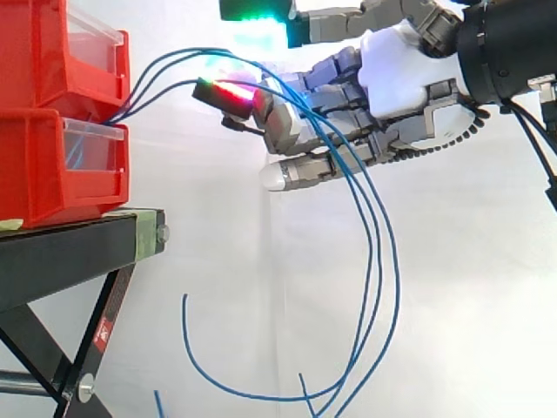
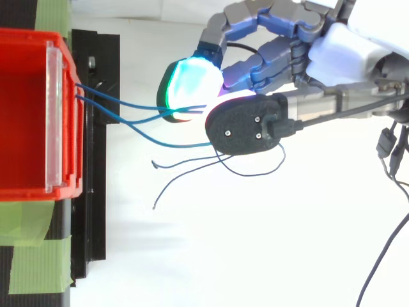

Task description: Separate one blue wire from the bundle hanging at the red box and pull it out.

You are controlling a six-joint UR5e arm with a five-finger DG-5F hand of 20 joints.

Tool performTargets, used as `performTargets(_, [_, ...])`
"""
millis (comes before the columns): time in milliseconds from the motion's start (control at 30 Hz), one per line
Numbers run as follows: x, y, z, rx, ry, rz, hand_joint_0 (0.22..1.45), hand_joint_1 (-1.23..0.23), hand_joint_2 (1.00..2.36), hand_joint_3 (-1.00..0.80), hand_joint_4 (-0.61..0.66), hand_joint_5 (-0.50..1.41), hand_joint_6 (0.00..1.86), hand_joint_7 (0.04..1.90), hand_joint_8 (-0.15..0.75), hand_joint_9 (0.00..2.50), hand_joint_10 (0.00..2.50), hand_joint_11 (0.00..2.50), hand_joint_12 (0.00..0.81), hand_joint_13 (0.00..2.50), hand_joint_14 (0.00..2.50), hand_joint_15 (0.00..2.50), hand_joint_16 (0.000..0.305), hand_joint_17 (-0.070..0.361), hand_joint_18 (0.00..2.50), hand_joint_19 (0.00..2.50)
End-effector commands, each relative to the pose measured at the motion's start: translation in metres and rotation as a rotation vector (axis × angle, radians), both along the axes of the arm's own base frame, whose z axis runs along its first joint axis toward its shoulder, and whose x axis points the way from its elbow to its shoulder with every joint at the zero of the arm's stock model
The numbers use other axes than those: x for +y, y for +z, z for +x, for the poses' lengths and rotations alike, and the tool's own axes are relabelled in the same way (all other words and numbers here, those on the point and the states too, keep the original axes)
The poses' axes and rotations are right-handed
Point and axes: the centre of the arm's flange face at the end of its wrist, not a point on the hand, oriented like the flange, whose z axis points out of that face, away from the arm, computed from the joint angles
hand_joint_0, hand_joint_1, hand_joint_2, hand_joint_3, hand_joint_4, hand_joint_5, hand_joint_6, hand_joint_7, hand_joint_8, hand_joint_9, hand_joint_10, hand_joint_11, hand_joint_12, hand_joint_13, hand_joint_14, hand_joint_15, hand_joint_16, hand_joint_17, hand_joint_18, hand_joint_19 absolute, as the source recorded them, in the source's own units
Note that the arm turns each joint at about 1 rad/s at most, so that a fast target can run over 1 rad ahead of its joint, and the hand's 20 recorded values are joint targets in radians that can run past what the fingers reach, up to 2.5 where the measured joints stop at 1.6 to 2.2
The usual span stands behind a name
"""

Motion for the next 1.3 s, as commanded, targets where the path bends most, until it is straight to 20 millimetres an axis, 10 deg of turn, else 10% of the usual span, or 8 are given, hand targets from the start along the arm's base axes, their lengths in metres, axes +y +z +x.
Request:
performTargets(0, [0.0003,-0.0001,-0.0001,0.001,0.0,0.0,0.66,-0.89,1.01,-0.29,0.16,-0.22,0.88,0.87,0.274,0.86,0.01,1.5,0.362,0.92,0.01,1.53,0.053,0.118,0.54,0.44])
performTargets(1267, [-0.0003,-0.0014,-0.0026,0.019,-0.001,0.004,0.55,-0.79,1.0,-0.5,0.18,-0.21,0.87,0.85,0.294,0.96,0.01,1.53,0.387,1.01,0.0,1.58,0.054,0.12,0.59,0.48])
